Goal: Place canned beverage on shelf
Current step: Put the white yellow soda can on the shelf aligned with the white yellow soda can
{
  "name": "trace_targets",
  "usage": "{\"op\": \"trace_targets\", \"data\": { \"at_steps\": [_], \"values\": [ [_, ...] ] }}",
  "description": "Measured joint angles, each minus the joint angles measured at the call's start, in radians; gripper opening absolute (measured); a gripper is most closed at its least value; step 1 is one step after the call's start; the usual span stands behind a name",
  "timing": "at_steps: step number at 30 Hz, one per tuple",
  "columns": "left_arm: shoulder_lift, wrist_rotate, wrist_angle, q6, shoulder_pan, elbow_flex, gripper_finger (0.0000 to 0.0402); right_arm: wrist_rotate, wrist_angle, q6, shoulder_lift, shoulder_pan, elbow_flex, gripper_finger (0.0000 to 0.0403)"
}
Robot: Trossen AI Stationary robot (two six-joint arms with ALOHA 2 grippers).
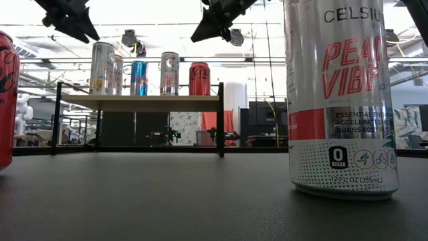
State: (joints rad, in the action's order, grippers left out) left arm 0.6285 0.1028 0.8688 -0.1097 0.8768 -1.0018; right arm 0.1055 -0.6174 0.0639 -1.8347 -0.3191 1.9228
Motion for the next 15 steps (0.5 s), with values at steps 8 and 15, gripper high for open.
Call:
{"op": "trace_targets", "data": {
  "at_steps": [8, 15],
  "values": [
    [-0.005, -0.014, -0.105, 0.026, 0.0, 0.076, 0.0302, 0.0, 0.0, 0.0, 0.0, 0.0, 0.0, 0.0],
    [0.006, -0.025, -0.099, 0.077, 0.0, 0.076, 0.0302, 0.0, 0.0, 0.0, 0.0, 0.0, 0.0, 0.0]
  ]
}}
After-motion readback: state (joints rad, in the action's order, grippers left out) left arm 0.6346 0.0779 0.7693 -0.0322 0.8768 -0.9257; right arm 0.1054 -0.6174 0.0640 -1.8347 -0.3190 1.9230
